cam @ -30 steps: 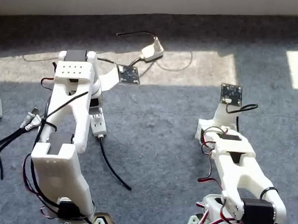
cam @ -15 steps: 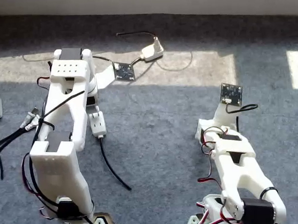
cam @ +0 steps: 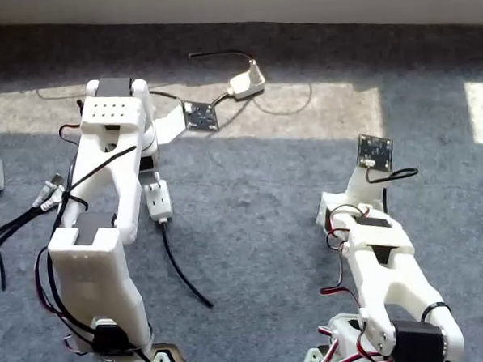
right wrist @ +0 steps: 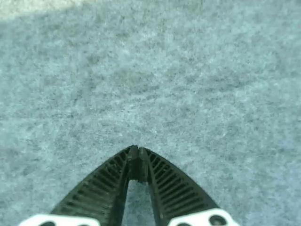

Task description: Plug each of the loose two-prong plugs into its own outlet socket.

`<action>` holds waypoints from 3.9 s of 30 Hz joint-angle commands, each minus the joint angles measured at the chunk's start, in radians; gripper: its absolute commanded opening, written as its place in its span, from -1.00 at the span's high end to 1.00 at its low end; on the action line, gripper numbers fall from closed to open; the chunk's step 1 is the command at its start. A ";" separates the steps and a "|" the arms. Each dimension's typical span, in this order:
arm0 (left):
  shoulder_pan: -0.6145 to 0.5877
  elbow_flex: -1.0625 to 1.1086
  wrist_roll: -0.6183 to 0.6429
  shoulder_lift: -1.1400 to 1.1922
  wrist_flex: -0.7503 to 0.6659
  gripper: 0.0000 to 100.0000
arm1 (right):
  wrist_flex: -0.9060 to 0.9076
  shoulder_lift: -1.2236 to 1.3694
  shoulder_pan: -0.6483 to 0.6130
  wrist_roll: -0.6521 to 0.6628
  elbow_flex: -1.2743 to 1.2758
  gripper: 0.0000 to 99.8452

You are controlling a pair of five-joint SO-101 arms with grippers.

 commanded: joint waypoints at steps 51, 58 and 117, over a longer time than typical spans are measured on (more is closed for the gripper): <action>0.033 -0.243 0.219 0.303 0.100 0.73 | -0.001 0.001 0.007 -0.011 -0.048 0.99; 0.035 -0.222 0.216 0.096 0.101 0.73 | -0.002 0.001 0.007 -0.011 -0.050 0.99; 0.036 0.403 1.332 -0.714 0.034 0.41 | -0.002 0.002 -0.004 -0.011 -0.047 0.99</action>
